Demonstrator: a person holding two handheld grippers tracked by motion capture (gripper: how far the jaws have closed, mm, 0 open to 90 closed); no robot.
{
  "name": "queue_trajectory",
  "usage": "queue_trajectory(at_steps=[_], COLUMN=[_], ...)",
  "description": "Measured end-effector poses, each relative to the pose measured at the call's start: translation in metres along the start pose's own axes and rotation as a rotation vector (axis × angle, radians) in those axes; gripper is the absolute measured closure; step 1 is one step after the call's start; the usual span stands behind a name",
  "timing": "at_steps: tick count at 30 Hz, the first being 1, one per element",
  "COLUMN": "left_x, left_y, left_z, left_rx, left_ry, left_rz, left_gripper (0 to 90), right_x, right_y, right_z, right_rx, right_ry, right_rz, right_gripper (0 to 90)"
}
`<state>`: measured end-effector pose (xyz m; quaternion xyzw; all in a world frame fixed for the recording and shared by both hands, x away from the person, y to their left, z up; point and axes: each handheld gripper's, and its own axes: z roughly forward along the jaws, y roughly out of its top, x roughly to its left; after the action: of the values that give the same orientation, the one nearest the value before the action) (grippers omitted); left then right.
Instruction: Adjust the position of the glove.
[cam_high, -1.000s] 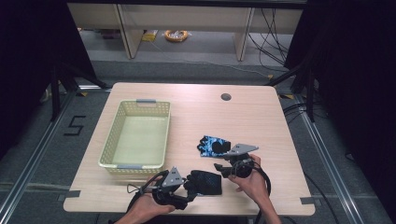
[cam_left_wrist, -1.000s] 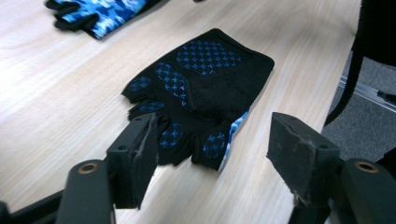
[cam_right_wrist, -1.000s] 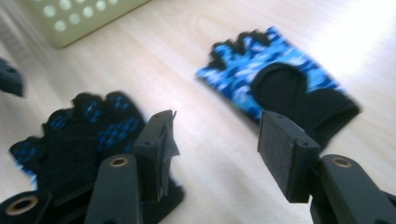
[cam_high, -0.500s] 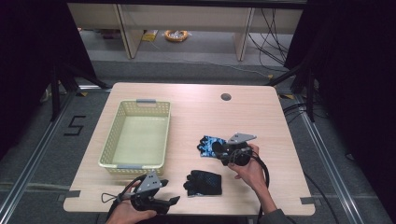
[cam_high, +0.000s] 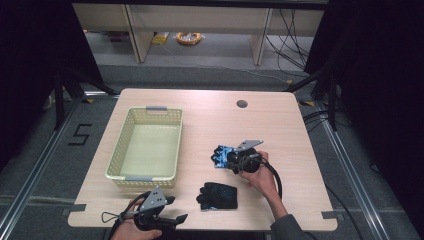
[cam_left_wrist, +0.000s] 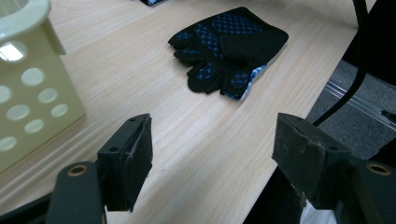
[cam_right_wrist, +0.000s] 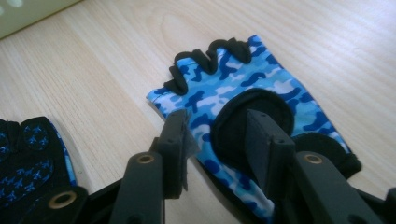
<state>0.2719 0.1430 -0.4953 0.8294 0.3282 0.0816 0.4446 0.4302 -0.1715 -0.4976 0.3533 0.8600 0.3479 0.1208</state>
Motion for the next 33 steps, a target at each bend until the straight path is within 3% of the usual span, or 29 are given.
queue_trajectory(at_steps=[1,2,4,5,6,8,14,15,16,17,18,19,20,21,23,24,25,27,28,29,31,32,33], left_x=[0.0,0.002,0.002,0.003,0.004,0.005,0.006,0.006,0.006,0.007,0.006,0.006,0.006,0.008,0.01,0.01,0.01,0.011,0.011,0.011,0.011,0.011,0.01], left_y=[-0.001,-0.002,-0.003,-0.002,-0.003,-0.003,-0.003,-0.004,-0.004,-0.005,-0.005,-0.005,-0.005,-0.005,-0.006,-0.006,-0.007,-0.008,-0.008,-0.008,-0.008,-0.009,-0.008], left_z=[-0.001,-0.003,-0.002,-0.003,-0.003,-0.001,0.0,0.0,0.0,0.001,0.001,0.001,0.001,0.001,0.002,0.002,0.004,0.005,0.004,0.005,0.004,0.004,0.004], left_rx=[0.0,0.02,-0.008,-0.008,-0.001,-0.01,0.0,-0.001,0.012,0.0,0.01,0.009,0.009,0.027,0.025,0.024,0.029,0.011,0.025,0.027,0.033,0.045,0.035], left_ry=[0.001,0.012,0.006,0.007,0.011,0.012,0.011,0.01,0.008,0.019,0.018,0.005,0.005,0.023,0.023,0.013,0.03,0.016,0.013,0.012,0.012,0.02,0.011], left_rz=[-0.012,0.0,-0.036,-0.017,-0.032,-0.019,-0.017,-0.023,-0.04,-0.021,-0.041,-0.044,-0.044,-0.018,-0.007,-0.02,-0.032,-0.033,-0.031,-0.03,-0.02,-0.025,-0.019], left_gripper=[28.1,28.1,28.1,28.1,28.1,28.1,28.1,28.1,28.1,28.1,28.1,28.2,28.1,28.1,28.2,28.2,28.2,28.2,28.2,28.2,28.2,28.2,28.2], right_x=[-0.001,-0.001,-0.003,-0.003,-0.005,-0.006,-0.004,-0.004,-0.004,-0.003,-0.002,-0.002,-0.002,-0.002,-0.002,-0.002,-0.003,-0.005,-0.006,-0.006,-0.008,-0.008,-0.01], right_y=[0.0,0.0,-0.001,-0.001,-0.001,-0.002,-0.003,-0.005,-0.005,-0.005,-0.005,-0.006,-0.006,-0.005,-0.006,-0.006,-0.005,-0.005,-0.006,-0.005,-0.005,-0.005,-0.004], right_z=[0.0,0.002,0.005,0.005,0.006,0.005,0.006,0.008,0.008,0.007,0.007,0.008,0.008,0.005,0.007,0.006,0.004,0.001,0.002,-0.001,0.0,-0.003,-0.004], right_rx=[0.025,0.013,0.011,0.011,0.007,0.024,0.027,0.006,0.004,0.011,0.011,0.0,0.0,0.023,0.003,-0.004,0.007,-0.005,-0.036,-0.025,-0.052,-0.033,-0.055], right_ry=[0.008,0.006,-0.002,0.007,0.002,0.014,-0.017,-0.034,-0.033,-0.023,-0.015,-0.026,-0.026,-0.018,-0.031,-0.028,-0.022,-0.021,-0.024,-0.02,-0.02,-0.014,-0.011], right_rz=[-0.007,0.001,-0.016,0.007,-0.007,0.032,0.011,0.005,0.01,0.037,0.048,0.033,0.033,0.043,0.028,0.034,0.036,0.038,0.035,0.047,0.044,0.051,0.038], right_gripper=[61.8,62.9,64.8,66.2,67.2,69.9,76.1,80.7,82.6,85.4,87.1,88.1,88.1,88.4,89.0,89.0,89.0,89.0,89.0,89.0,89.0,89.0,89.0])
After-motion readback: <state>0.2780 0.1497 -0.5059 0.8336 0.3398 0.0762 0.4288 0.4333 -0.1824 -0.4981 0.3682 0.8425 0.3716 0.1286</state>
